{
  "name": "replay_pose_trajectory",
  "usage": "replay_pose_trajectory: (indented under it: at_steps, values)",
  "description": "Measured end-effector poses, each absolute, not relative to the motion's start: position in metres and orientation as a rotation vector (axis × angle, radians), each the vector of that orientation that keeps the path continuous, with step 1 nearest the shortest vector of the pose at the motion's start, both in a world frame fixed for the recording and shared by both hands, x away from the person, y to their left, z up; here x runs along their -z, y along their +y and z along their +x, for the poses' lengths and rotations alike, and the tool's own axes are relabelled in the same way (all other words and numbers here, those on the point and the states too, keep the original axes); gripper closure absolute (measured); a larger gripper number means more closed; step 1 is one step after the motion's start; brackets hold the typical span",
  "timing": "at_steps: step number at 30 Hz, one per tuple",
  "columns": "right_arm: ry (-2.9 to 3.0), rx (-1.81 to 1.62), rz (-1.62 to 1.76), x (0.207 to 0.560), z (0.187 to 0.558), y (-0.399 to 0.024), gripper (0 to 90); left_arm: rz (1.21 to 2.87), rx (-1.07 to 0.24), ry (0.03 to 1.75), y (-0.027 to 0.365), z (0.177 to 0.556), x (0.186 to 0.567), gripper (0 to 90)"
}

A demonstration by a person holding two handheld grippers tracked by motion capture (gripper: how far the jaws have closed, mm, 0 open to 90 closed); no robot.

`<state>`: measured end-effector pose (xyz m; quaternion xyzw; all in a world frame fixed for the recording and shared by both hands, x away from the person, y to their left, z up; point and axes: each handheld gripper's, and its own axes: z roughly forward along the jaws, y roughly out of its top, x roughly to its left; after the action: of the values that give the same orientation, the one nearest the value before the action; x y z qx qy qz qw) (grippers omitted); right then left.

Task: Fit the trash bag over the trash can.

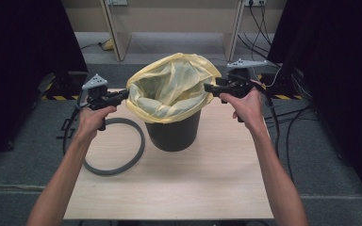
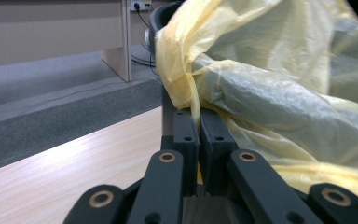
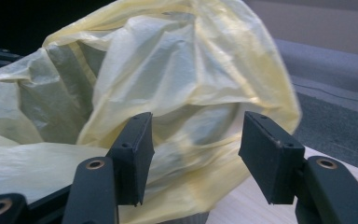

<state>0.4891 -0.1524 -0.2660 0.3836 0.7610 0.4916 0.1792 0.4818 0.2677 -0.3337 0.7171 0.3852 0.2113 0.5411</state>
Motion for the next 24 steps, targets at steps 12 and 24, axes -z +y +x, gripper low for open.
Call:
replay_pose_trajectory:
  at_steps: [12,24]
  values:
    - [2.204,-1.337,1.118,0.273,0.484,-0.135,41.2,1.768,-0.501,0.848,0.262,0.444,0.332,59.3]
    - [2.170,-1.348,1.222,0.279,0.529,-0.139,55.3,1.670,-0.418,0.820,0.274,0.439,0.293,27.6]
